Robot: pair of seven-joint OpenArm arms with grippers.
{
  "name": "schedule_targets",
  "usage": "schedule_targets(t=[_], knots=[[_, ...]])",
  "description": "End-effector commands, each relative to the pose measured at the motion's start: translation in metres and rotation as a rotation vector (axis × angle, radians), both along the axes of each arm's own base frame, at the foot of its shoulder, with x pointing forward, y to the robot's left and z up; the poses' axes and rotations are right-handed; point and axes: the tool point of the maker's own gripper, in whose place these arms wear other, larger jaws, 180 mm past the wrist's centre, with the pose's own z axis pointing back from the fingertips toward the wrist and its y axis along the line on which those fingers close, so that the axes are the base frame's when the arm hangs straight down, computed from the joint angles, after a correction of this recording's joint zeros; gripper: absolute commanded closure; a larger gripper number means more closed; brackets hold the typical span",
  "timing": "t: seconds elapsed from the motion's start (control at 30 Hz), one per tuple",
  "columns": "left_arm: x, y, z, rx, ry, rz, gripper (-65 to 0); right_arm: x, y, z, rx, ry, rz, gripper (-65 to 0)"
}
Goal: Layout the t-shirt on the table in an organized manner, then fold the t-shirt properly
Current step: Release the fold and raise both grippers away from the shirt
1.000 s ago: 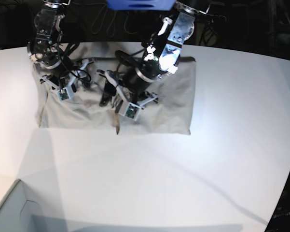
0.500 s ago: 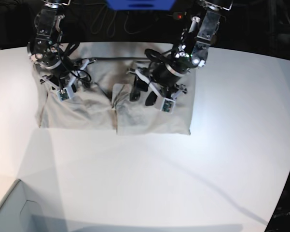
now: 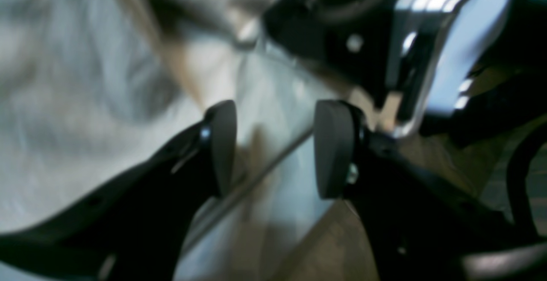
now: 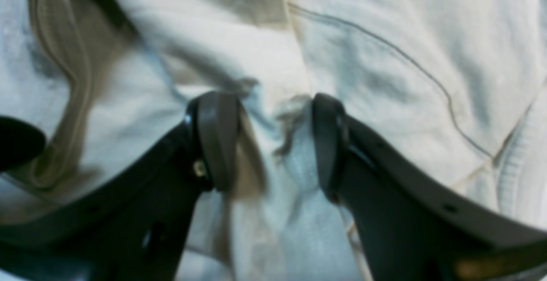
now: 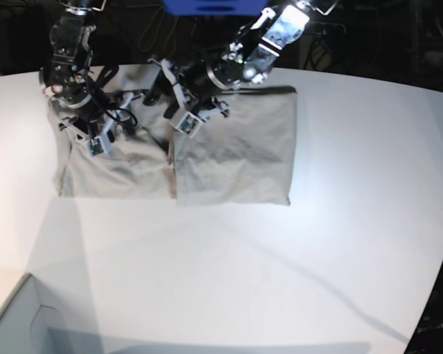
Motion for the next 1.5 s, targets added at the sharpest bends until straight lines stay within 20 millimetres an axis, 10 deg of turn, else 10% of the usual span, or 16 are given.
schedule_targets(t=[0.0,0.27,0.53,0.97,1.27,1.47], knots=[[0.006,-0.008,0.015,-0.046,-0.034,0.004,-28.8,0.003,-0.014,0.007,-0.053,-0.006,0.006,-29.0],[0.017,0.018,0.048,-0.051,-0.147,0.009,-28.8,0.015,-0.045,0.051,-0.134,-0.122,-0.049,-29.6],[0.047,0.129,0.069,-0.065,-0.154,0.277,-28.8,0.039,-0.107,0.076,-0.15,-0.205,-0.257,-42.7],[0.065,0.307,0.076,-0.036,-0.145,0.738,-28.8,0.038,-0.132,0.018,-0.051,-0.052,-0.329,-42.8],[0.062,0.333,0.043,0.004,-0.068,0.806,-28.8,0.034,-0.126,0.011,-0.037,-0.037,-0.325,-38.1],[0.062,0.334,0.021,-0.003,-0.014,0.851,-28.8,0.022,-0.115,-0.005,-0.009,0.009,-0.325,-18.6]])
